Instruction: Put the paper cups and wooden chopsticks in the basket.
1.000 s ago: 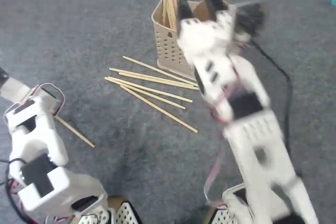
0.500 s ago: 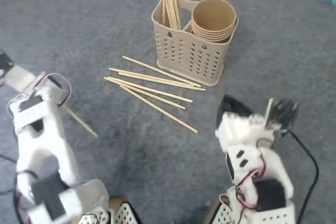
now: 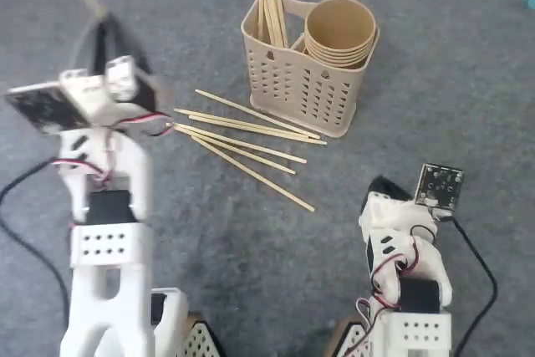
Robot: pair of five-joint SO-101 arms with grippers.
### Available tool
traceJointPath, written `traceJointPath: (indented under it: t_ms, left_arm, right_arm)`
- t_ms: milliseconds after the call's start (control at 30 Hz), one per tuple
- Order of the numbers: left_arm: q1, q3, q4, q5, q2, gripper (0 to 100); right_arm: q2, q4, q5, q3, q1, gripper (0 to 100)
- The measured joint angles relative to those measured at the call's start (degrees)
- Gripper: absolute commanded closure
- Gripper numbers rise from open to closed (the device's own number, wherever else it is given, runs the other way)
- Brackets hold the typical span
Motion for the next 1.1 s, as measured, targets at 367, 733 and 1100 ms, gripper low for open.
traceJointPath:
  t_ms: [367,733,1100]
  left_arm:
    - [14.5,-22.1,-1.5,0.2,11.5,99]
    - [16.8,-40.9,-1.5,0.2,36.9,99]
    - [16.9,-42.2,-1.5,0.4,46.5,99]
  right_arm:
    - [-0.1,22.9,0.0,0.0,-0.1,99.1]
    - [-0.1,24.4,0.1,0.0,-0.1,99.1]
    - [-0.1,24.4,0.1,0.0,-0.1,99.1]
